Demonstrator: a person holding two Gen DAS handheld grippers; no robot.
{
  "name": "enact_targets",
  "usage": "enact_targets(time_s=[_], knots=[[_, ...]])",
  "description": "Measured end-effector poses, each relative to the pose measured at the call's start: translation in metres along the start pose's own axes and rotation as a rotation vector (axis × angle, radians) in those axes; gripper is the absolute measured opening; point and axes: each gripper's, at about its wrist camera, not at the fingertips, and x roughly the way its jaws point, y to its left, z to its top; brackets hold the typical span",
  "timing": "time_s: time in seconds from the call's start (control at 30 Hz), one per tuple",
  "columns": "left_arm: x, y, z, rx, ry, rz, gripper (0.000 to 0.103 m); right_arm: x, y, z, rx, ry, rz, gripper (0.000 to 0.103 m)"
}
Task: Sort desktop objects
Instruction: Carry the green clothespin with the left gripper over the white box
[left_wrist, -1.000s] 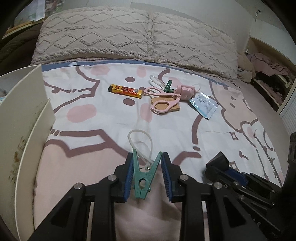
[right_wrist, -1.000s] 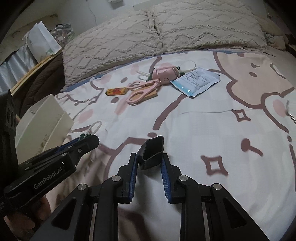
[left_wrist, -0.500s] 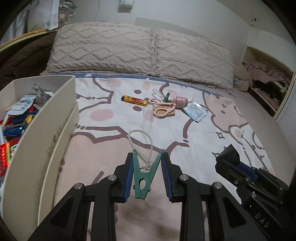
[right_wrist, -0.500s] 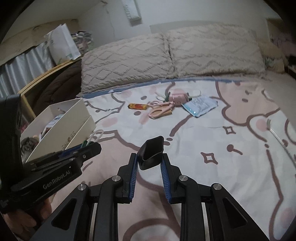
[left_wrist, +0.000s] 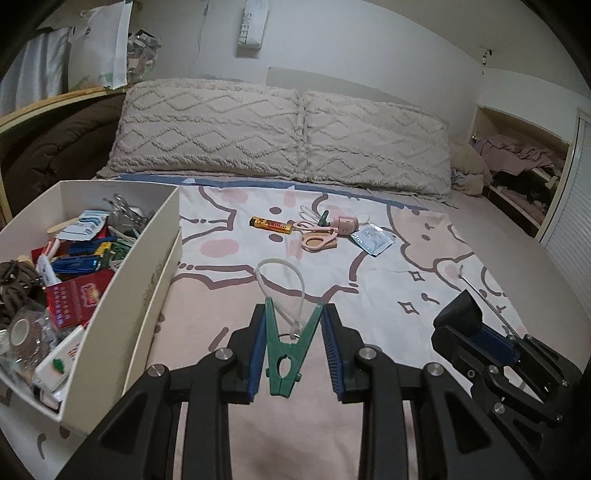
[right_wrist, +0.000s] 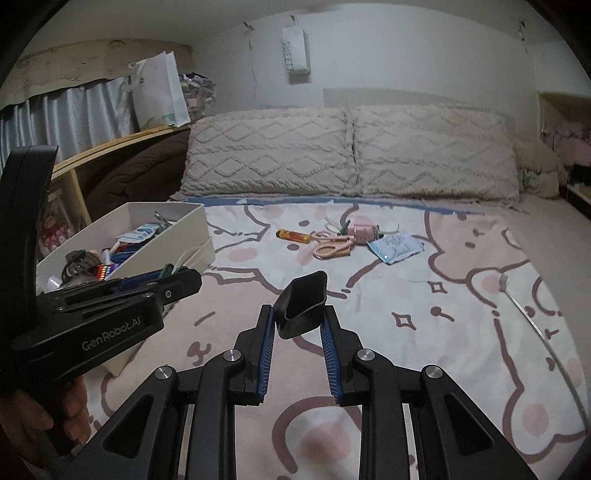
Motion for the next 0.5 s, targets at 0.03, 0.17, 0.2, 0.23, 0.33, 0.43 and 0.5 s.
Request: enact_targets(time_s=[0.03, 0.17, 0.2, 0.23, 0.33, 0.43, 0.5], knots=[[-0.003, 0.0, 0.0, 0.001, -0.003, -0.001, 0.029, -0.005, 0.003, 0.0, -0.008, -0.01, -0.001, 0.026], [-0.02, 0.001, -0.002, 0.005, -0.027, 0.005, 0.029, -0.02, 0.009, 0.001, -0.023, -0.041, 0.007, 0.026], [-0.026, 0.002, -0.002, 0.002, -0.036, 0.007, 0.029, -0.025, 0.01, 0.002, -0.028, -0.049, 0.008, 0.026], [-0.029, 0.003, -0.001, 0.0, -0.042, 0.007, 0.029, -0.029, 0.011, 0.002, -0.031, -0.056, 0.008, 0.026], [-0.042, 0.006, -0.001, -0.007, -0.065, 0.01, 0.029, -0.04, 0.015, 0.005, -0.041, -0.08, 0.009, 0.026], [-0.055, 0.012, 0.001, -0.021, -0.083, 0.011, 0.029, -0.048, 0.021, 0.01, -0.051, -0.099, 0.013, 0.026], [-0.062, 0.016, 0.002, -0.023, -0.093, 0.016, 0.029, -0.053, 0.026, 0.013, -0.059, -0.11, 0.017, 0.026]])
